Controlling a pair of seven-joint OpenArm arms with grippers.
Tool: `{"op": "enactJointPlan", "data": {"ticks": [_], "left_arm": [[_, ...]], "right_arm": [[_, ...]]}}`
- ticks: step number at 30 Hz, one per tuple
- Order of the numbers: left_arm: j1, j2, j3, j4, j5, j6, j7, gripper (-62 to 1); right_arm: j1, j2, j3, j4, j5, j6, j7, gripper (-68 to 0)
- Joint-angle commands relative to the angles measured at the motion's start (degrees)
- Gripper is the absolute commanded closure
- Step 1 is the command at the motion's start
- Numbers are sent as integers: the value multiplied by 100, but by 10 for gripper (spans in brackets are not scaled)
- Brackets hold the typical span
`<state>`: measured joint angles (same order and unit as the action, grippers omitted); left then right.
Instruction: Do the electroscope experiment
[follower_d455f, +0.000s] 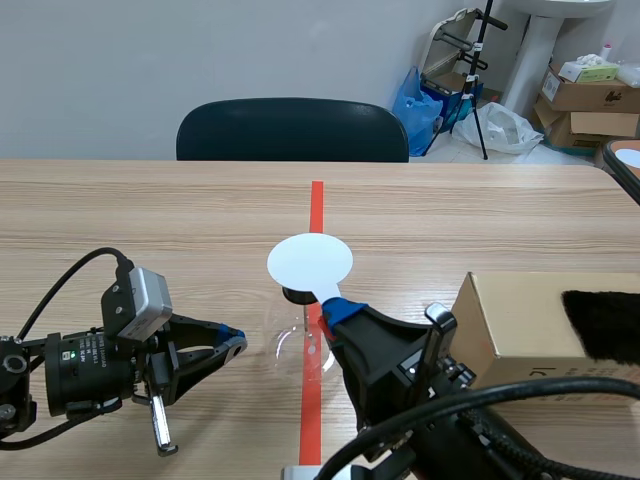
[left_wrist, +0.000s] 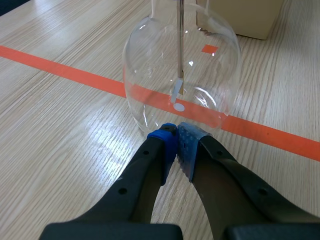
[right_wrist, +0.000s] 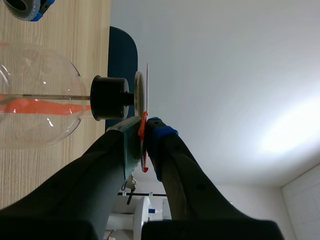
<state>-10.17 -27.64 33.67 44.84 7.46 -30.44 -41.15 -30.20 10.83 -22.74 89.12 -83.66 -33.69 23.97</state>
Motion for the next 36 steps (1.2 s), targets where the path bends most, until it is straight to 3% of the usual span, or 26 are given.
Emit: {"op": "enactJointPlan", "data": {"ticks": [1, 11, 16, 28, 36], "left_arm": [[2, 13, -20, 118, -79, -11, -79, -30], [2, 13, -20, 118, -79, -11, -79, -30], [2, 13, -20, 118, -79, -11, -81, -30], [2, 13, -20, 118, -79, -11, -81, -30], [2, 13, -20, 118, -79, -11, -81, -30]], "right_arm": [[70, 26, -7, 39, -4, -76, -4, -17], [70, 26, -4, 39, -4, -101, -308, -18], [68, 26, -4, 39, -4, -101, -1008, -18], [68, 26, -4, 39, -4, -101, -3213, -18], [68, 28, -4, 39, -4, -101, -3982, -18]]}}
